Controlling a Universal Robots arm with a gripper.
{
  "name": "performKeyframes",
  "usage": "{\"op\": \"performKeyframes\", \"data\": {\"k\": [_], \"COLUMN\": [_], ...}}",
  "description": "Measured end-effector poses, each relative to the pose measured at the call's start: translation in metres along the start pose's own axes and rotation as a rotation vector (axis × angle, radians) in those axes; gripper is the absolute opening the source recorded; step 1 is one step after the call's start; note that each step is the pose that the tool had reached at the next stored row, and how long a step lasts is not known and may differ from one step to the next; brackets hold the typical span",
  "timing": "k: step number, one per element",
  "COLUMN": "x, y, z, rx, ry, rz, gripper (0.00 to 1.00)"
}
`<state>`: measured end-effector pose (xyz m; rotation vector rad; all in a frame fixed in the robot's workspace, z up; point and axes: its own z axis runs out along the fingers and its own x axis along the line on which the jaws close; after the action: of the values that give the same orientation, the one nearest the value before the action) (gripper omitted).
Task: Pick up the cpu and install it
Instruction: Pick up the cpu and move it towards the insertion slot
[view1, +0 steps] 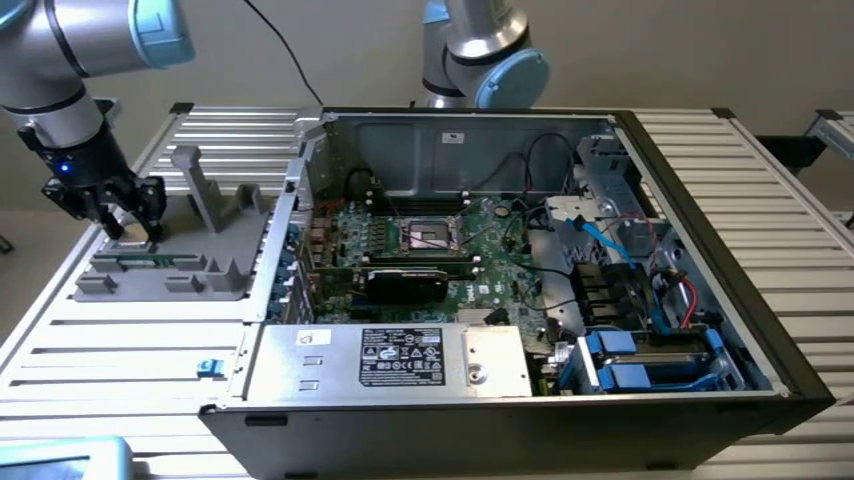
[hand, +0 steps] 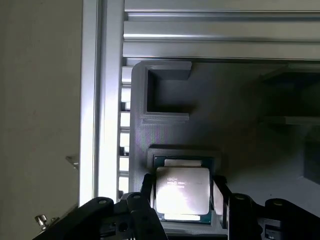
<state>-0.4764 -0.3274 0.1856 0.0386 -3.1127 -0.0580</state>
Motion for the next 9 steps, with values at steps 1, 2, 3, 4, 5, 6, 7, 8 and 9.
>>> {"op": "performKeyframes", "data": {"k": [1, 2, 3, 4, 5, 6, 7, 8, 9], "x": [0.000, 0.000, 0.000, 0.000, 0.000, 0.000, 0.000, 0.000, 0.000], "y": [0.0000, 0.0000, 0.0000, 0.0001, 0.0001, 0.0002, 0.0003, 0.0004, 0.0006], "z": [0.0000, 0.0000, 0.0001, -0.0001, -0.0006, -0.0026, -0.0053, -0.0090, -0.0134], "rx": [0.0000, 0.0000, 0.0002, 0.0004, 0.0003, 0.0002, 0.0004, 0.0005, 0.0004], "ry": [-0.0001, -0.0001, -0.0002, -0.0003, -0.0006, -0.0007, -0.0002, -0.0001, -0.0003], "rz": [0.000, 0.000, 0.000, 0.000, 0.000, 0.000, 0.000, 0.000, 0.000], "gripper": [0.55, 0.55, 0.55, 0.55, 0.55, 0.55, 0.55, 0.55, 0.55]}}
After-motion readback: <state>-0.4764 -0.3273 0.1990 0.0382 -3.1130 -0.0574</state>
